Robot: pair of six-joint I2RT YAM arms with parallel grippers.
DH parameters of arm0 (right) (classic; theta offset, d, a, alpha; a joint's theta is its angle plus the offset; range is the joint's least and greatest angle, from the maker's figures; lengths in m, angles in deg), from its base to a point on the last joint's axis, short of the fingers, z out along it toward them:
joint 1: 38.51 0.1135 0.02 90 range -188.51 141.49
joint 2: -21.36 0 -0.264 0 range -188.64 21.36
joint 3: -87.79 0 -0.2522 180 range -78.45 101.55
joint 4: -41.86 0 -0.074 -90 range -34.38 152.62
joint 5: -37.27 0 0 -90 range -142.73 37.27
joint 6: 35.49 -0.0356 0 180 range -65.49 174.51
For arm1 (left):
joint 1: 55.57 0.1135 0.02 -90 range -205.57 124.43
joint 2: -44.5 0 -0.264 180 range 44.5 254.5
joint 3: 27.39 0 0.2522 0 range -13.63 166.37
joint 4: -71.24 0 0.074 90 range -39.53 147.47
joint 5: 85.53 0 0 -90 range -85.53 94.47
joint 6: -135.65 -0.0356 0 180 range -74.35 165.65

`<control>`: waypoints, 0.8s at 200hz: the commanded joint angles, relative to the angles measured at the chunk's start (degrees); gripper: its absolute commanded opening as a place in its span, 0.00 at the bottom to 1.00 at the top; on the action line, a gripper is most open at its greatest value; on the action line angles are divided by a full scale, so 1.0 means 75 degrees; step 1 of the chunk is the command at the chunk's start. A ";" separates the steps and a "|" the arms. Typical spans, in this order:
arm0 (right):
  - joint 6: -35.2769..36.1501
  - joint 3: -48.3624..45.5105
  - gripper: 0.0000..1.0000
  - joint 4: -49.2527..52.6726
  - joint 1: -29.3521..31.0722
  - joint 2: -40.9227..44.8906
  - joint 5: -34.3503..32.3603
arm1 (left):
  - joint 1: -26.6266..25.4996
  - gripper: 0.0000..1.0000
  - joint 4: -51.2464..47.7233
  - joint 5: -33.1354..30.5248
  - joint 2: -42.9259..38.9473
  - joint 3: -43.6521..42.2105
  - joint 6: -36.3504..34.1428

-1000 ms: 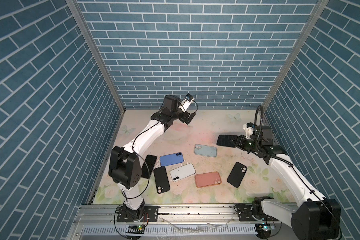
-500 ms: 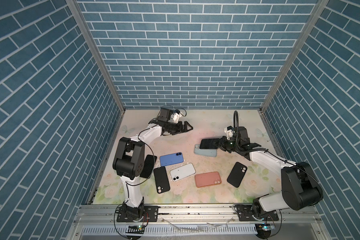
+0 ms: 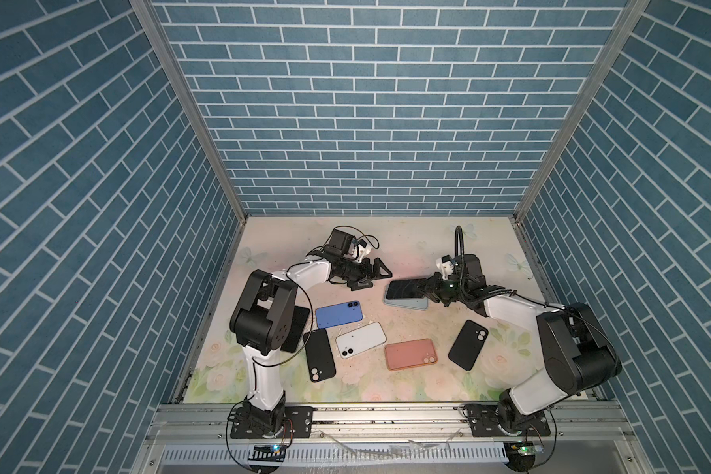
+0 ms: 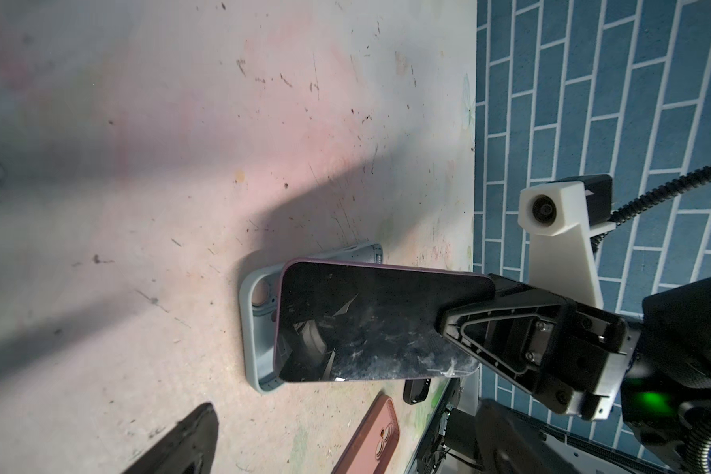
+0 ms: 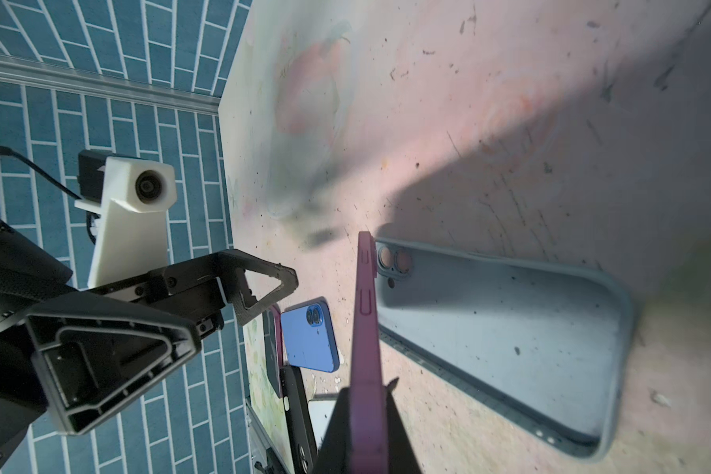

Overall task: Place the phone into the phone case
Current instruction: 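Carry the black phone over the case with the right gripper while the left gripper approaches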

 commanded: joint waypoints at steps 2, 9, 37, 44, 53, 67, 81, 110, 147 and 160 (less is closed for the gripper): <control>-0.0257 -0.0074 0.00 -0.0509 0.0046 -0.0073 0.0431 | -0.0196 1.00 0.0424 0.0143 0.0269 -0.0183 0.0380; -0.0226 -0.0096 0.00 -0.0491 0.0036 -0.0101 0.0433 | -0.0242 1.00 0.0521 0.0146 0.0325 -0.0209 0.0459; 0.0006 -0.0024 0.00 -0.0335 0.0022 -0.0249 0.0422 | -0.0344 0.99 0.0863 0.0136 0.0496 -0.0278 0.0761; 0.0059 0.0000 0.00 -0.0297 0.0014 -0.0305 0.0439 | -0.0375 1.00 0.0909 0.0143 0.0537 -0.0284 0.0807; 0.0141 0.0047 0.00 -0.0200 -0.0011 -0.0396 0.0483 | -0.0384 1.00 0.0887 0.0144 0.0590 -0.0259 0.0809; 0.0245 0.0118 0.00 -0.0019 -0.0040 -0.0515 0.0538 | -0.0391 1.00 0.0881 0.0103 0.0671 -0.0246 0.0808; 0.0403 0.0215 0.00 0.0400 -0.0091 -0.0622 0.0613 | -0.0385 1.00 0.0911 0.0068 0.0737 -0.0235 0.0815; 0.0920 0.0553 0.00 0.1555 -0.0198 -0.0921 0.0750 | -0.0391 0.99 0.0931 -0.0041 0.0927 -0.0170 0.0823; 0.1172 0.0683 0.00 0.1995 -0.0329 -0.1259 0.0815 | -0.0398 1.00 0.1020 -0.0057 0.1082 -0.0119 0.0911; 0.1205 0.0692 0.00 0.2018 -0.0340 -0.1322 0.0738 | -0.0402 1.00 0.1019 -0.0090 0.1085 -0.0111 0.0914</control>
